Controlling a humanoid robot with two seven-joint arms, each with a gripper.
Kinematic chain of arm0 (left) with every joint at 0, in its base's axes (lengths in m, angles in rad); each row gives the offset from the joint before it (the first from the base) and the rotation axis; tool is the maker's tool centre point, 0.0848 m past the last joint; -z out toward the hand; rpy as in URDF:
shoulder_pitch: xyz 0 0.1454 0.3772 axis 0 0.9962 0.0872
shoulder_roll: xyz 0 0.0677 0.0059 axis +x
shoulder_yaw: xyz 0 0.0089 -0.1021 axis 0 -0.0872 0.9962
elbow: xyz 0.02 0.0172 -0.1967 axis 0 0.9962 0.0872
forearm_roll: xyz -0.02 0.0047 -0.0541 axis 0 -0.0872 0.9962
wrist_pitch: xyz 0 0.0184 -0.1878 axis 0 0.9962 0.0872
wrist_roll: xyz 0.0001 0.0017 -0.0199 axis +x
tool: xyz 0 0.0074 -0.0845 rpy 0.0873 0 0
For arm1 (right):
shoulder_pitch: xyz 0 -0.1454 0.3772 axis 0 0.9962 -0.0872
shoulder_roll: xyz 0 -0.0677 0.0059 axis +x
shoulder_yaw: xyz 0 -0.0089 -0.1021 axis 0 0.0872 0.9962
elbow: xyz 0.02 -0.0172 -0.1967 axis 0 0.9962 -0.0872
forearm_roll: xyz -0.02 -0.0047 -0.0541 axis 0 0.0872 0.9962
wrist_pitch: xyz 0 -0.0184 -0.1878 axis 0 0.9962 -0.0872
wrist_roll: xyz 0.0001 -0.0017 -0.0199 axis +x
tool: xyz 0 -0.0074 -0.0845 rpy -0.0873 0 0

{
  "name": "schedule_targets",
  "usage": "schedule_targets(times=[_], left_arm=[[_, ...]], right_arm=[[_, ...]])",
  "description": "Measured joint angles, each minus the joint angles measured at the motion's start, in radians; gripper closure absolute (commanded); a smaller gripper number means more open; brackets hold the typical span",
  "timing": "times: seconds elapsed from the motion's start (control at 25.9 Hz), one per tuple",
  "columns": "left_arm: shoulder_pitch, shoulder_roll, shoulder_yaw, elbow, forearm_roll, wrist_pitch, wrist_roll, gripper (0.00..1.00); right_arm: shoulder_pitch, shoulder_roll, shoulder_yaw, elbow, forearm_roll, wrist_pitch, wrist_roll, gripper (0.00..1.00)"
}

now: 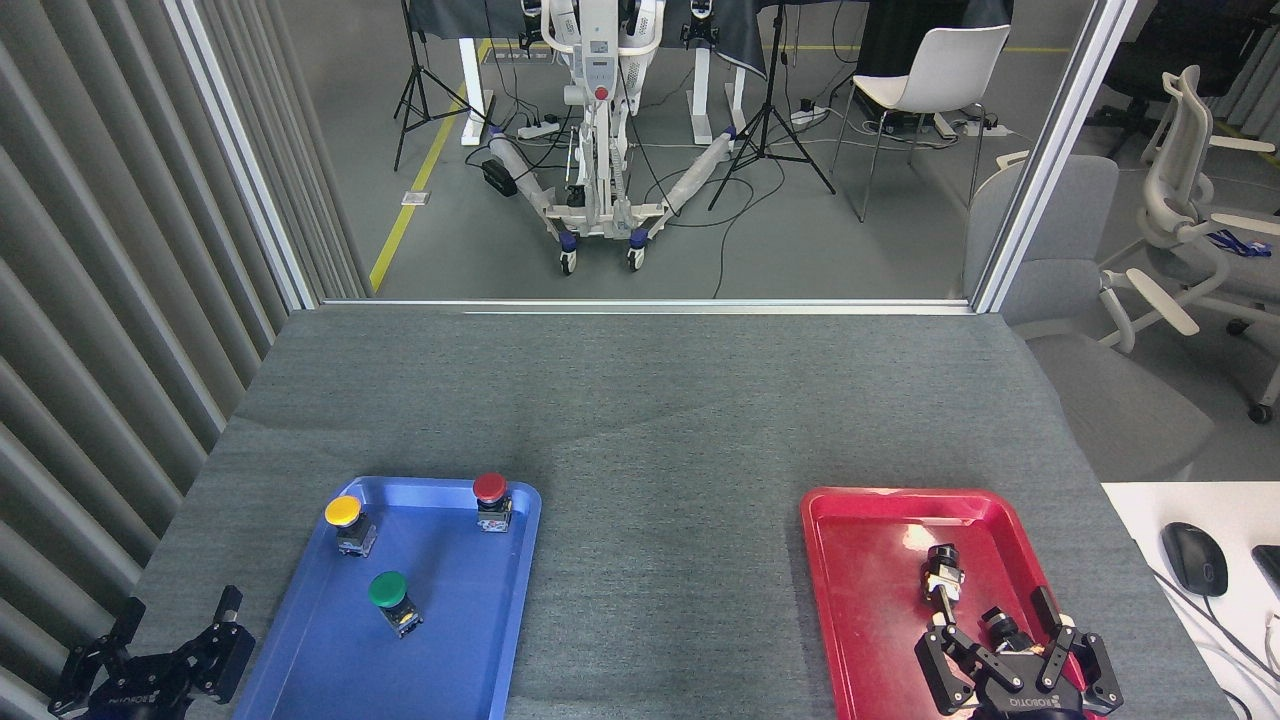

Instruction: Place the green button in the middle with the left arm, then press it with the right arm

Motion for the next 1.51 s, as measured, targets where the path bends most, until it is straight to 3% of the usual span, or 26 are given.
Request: schedule_targets(times=[0.39,1.51], left_arm=[[-0.002,-0.005,-0.005,0.007,0.003,0.075,0.005,0.01],[0.006,-0.004,-0.006,-0.002,0.001,0.045,0.008,0.01]], right_arm=[[-0.003,0.001,0.0,0.0,0.0,0.0,0.0,0.0],[-0.025,0.004,0.028,0.004,-0.017,0.0,0.004,0.0]])
